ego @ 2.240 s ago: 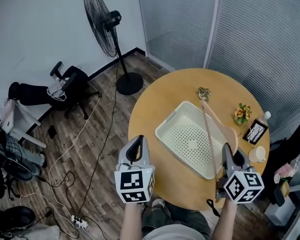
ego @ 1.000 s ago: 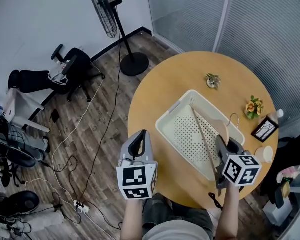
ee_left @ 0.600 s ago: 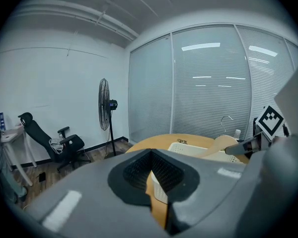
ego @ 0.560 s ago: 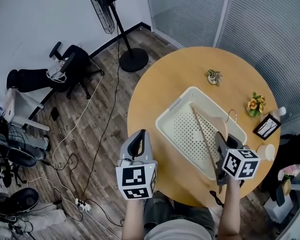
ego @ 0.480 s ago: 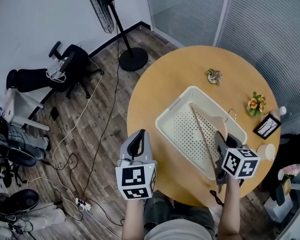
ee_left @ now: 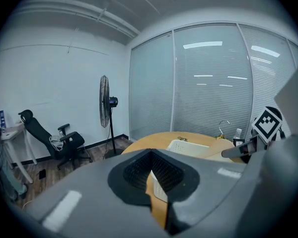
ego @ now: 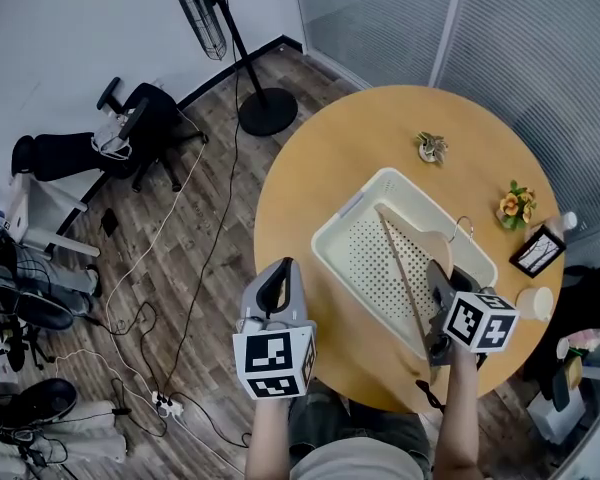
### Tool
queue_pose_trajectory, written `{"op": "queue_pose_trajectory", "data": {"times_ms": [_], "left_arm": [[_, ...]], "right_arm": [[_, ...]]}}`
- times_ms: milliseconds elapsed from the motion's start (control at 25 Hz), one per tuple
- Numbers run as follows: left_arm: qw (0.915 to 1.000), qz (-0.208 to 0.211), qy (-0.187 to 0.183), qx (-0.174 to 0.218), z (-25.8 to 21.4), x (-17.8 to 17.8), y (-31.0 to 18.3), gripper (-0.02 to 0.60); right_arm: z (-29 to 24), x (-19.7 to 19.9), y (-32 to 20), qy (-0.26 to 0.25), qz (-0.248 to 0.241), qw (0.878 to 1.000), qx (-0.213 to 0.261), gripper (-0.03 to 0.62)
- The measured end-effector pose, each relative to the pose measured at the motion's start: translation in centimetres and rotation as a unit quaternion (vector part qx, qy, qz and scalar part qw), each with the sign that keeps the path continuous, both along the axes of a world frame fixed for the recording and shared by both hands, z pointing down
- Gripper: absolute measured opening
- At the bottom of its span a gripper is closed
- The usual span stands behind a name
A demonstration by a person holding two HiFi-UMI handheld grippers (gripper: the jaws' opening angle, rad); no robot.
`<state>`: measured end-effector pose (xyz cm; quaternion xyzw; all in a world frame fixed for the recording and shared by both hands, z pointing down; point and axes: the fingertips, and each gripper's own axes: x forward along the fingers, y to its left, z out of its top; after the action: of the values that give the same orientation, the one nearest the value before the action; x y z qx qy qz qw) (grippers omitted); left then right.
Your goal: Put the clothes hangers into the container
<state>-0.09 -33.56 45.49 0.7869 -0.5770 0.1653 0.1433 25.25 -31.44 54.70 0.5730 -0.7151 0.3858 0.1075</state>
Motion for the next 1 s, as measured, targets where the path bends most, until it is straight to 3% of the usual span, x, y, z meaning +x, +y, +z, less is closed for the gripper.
{"op": "queue_pose_trajectory", "data": {"times_ms": [440, 760, 1000], "left_arm": [[1.0, -0.001, 0.001, -0.004, 0.2, -0.3, -0.1, 0.0], [1.0, 0.005, 0.002, -0.008, 0.4, -0.2, -0.4, 0.0], [1.0, 0.007, 0.001, -0.005, 0.4, 0.2, -0.3, 0.0]], "right_arm": [[0.6, 0.5, -0.8, -0.022, 0.022, 1.0, -0.006, 0.086], [2.0, 2.2, -0.7, 0.066, 0.026, 0.997, -0.041, 0.12], [2.6, 3.1, -0.4, 0.089, 0.03, 0.994, -0.055, 0.132]]}}
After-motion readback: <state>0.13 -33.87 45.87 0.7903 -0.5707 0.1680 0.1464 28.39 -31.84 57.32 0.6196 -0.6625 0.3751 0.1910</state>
